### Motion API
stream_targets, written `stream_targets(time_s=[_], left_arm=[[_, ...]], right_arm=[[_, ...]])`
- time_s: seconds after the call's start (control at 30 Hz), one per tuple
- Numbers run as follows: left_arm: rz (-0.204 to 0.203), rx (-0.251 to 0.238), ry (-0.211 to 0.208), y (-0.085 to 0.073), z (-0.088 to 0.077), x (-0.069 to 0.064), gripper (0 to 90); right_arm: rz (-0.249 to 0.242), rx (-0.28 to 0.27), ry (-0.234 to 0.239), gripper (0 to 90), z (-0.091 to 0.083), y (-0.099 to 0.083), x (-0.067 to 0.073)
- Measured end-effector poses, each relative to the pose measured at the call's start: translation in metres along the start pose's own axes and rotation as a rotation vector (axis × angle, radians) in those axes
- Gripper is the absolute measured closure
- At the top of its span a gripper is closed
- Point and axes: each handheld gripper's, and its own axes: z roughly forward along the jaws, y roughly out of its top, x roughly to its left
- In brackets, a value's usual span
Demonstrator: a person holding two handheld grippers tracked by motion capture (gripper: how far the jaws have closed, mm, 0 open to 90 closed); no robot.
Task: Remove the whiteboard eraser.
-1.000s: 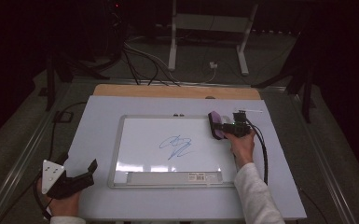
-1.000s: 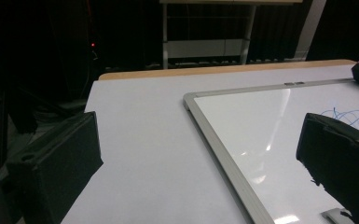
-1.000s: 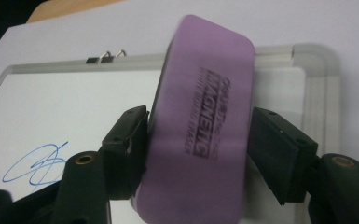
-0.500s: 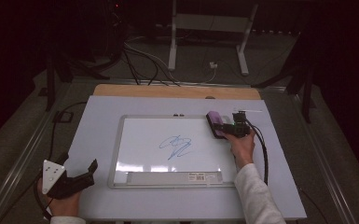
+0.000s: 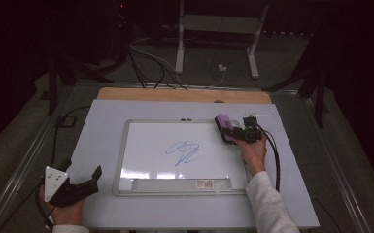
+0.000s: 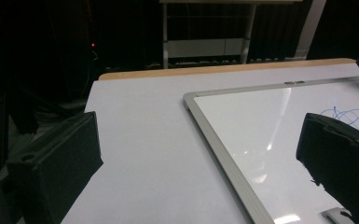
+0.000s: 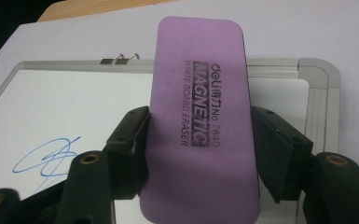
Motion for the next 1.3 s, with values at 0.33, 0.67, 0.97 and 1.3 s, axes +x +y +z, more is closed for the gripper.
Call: stream_targets(time_s=[0.33, 0.67, 0.97, 1.3], left_arm=[[0.001, 0.000, 0.001, 0.000, 0.000, 0.000, 0.7], [0.001, 0.004, 0.004, 0.000, 0.000, 0.000, 0.7], [0.002, 0.005, 0.004, 0.000, 0.000, -0.001, 0.7], [0.005, 0.005, 0.005, 0.000, 0.000, -0.001, 0.7]], right_arm=[[-0.042, -0.008, 0.025, 41.1, -0.005, 0.000, 0.010], [-0.093, -0.009, 0.037, 41.1, -0.009, 0.000, 0.019], [-0.142, -0.004, 0.055, 41.1, -0.010, -0.003, 0.031], [-0.212, -0.006, 0.091, 41.1, -0.011, -0.007, 0.049]])
